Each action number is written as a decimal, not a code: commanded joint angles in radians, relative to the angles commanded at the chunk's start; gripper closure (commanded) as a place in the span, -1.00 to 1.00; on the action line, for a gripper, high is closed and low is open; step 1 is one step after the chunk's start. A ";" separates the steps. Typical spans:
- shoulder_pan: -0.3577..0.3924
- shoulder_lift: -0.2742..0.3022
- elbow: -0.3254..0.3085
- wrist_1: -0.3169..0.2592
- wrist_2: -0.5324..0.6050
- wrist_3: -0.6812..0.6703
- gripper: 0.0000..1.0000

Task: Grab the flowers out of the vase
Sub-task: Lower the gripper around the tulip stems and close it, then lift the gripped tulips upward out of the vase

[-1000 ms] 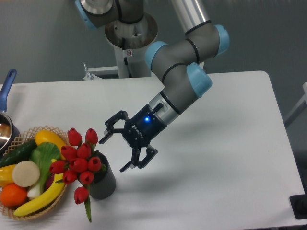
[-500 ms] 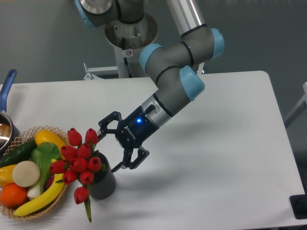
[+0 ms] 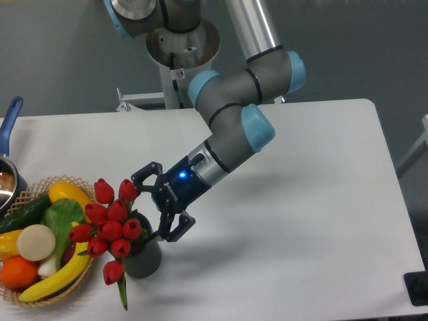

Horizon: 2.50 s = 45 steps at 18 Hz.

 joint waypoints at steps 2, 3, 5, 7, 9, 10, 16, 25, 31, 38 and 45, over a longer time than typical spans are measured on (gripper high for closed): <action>-0.003 -0.008 0.008 0.002 0.000 -0.020 -1.00; -0.003 -0.011 0.009 0.002 0.000 -0.023 -1.00; -0.012 -0.014 0.014 0.002 0.000 -0.023 -1.00; -0.015 -0.018 0.034 0.002 0.000 -0.037 -1.00; -0.029 -0.032 0.054 0.002 0.000 -0.064 -1.00; -0.038 -0.043 0.061 0.002 0.000 -0.066 -1.00; -0.043 -0.049 0.064 0.002 0.002 -0.068 -1.00; -0.051 -0.037 0.055 0.002 0.002 -0.068 -0.47; -0.045 -0.037 0.052 0.002 -0.029 -0.068 0.01; -0.035 -0.034 0.043 0.002 -0.037 -0.075 0.17; -0.011 -0.005 0.043 0.002 -0.094 -0.124 0.17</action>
